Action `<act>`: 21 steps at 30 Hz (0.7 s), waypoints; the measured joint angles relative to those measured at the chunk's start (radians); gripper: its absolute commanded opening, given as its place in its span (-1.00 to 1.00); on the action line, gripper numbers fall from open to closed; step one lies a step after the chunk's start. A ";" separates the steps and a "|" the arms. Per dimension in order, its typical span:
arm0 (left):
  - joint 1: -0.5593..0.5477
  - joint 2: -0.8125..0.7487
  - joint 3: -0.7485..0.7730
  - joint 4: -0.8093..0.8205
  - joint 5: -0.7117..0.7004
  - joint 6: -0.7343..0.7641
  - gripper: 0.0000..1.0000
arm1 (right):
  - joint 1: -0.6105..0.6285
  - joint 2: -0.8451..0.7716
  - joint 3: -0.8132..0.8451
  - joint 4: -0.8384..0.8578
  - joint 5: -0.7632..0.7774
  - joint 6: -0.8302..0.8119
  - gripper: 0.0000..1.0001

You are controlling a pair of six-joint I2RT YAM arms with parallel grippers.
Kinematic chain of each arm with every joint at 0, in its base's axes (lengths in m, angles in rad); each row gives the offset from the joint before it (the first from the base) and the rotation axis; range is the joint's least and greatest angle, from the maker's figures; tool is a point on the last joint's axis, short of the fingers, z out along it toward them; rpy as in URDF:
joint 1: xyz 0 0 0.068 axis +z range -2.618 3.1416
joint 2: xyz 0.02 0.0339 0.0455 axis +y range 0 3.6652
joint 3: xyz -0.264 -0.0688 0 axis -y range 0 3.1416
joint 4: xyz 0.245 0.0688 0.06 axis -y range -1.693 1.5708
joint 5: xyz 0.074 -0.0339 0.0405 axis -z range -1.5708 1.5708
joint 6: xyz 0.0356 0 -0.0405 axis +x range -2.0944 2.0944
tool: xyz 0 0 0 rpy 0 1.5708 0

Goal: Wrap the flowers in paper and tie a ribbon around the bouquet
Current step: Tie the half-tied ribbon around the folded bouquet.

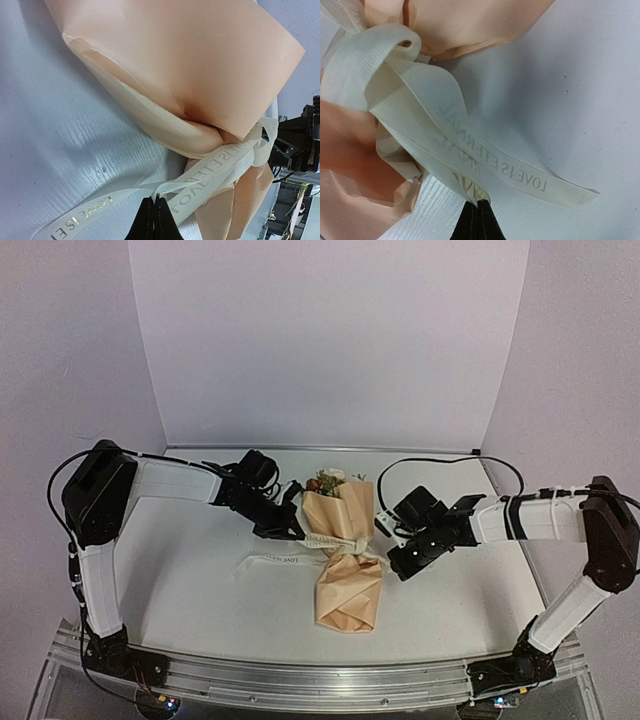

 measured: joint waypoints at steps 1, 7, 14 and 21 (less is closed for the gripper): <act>0.003 -0.002 -0.005 -0.001 0.000 0.001 -1.00 | 0.009 0.000 -0.003 0.002 0.001 0.006 -1.00; 0.018 -0.006 -0.010 -0.002 0.001 0.015 -1.00 | 0.029 -0.005 -0.033 0.009 0.079 -0.002 -1.00; 0.018 -0.006 -0.010 -0.002 0.001 0.018 -1.00 | 0.027 -0.044 -0.038 0.013 0.157 -0.073 -1.00; 0.020 -0.007 -0.010 -0.003 0.000 0.018 -1.00 | 0.027 -0.062 -0.040 0.025 0.207 -0.130 -1.00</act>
